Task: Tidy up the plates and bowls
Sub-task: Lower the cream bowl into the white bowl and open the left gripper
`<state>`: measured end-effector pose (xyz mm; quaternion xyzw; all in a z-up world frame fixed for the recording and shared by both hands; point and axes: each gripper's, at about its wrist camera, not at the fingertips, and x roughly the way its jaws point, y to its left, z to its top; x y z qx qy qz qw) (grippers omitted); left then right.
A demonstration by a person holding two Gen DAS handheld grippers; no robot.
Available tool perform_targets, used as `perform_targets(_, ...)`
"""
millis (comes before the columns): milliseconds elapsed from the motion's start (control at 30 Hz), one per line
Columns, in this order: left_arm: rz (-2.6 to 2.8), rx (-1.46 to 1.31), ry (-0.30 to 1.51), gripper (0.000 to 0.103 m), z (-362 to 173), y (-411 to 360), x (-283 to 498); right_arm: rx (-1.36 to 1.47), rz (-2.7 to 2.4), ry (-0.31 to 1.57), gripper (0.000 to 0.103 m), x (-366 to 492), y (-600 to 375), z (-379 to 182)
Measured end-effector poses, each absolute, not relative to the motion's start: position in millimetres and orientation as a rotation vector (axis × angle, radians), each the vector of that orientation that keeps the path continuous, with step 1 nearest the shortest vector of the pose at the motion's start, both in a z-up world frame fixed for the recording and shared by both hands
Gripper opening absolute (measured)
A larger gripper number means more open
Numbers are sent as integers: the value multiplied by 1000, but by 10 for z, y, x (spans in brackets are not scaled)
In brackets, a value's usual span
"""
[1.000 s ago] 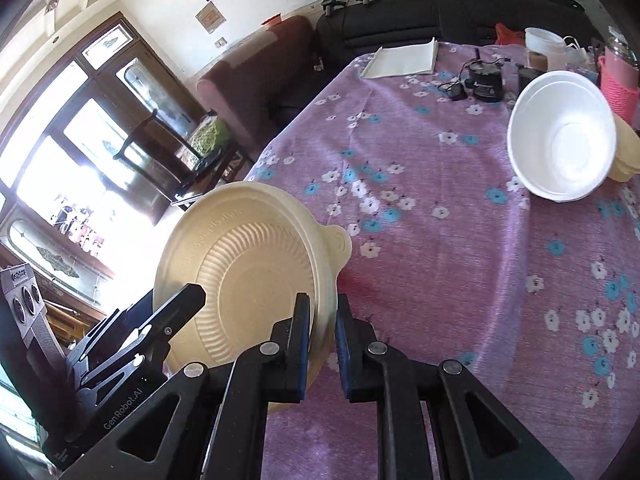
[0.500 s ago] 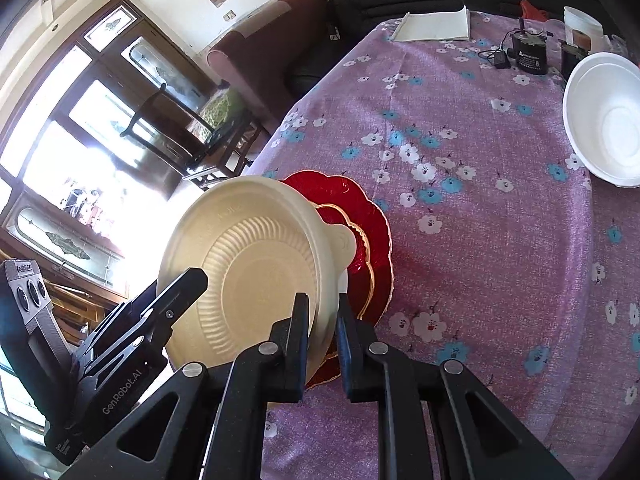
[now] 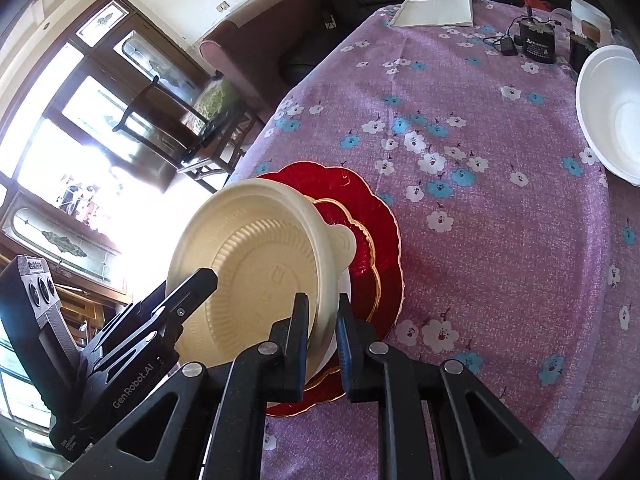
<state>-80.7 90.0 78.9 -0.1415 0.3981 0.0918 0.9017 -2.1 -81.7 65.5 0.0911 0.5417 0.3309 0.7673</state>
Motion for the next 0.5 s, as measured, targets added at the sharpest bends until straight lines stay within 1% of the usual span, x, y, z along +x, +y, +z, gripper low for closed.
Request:
perform_targets(233, 189, -302, 828, 42, 765, 923, -797, 185, 723, 1178, 17, -25, -783, 667)
perform_targets(300, 189, -306, 831, 44, 754, 941, -798, 182, 726, 1180, 17, -26, -778, 668)
perform_targets(433, 194, -320, 828, 44, 748, 971, -812, 181, 731, 1181, 26, -24, -778, 665)
perform_targets(500, 198, -327, 823, 46, 760, 990, -824, 182, 731, 1177, 27, -26, -793, 670)
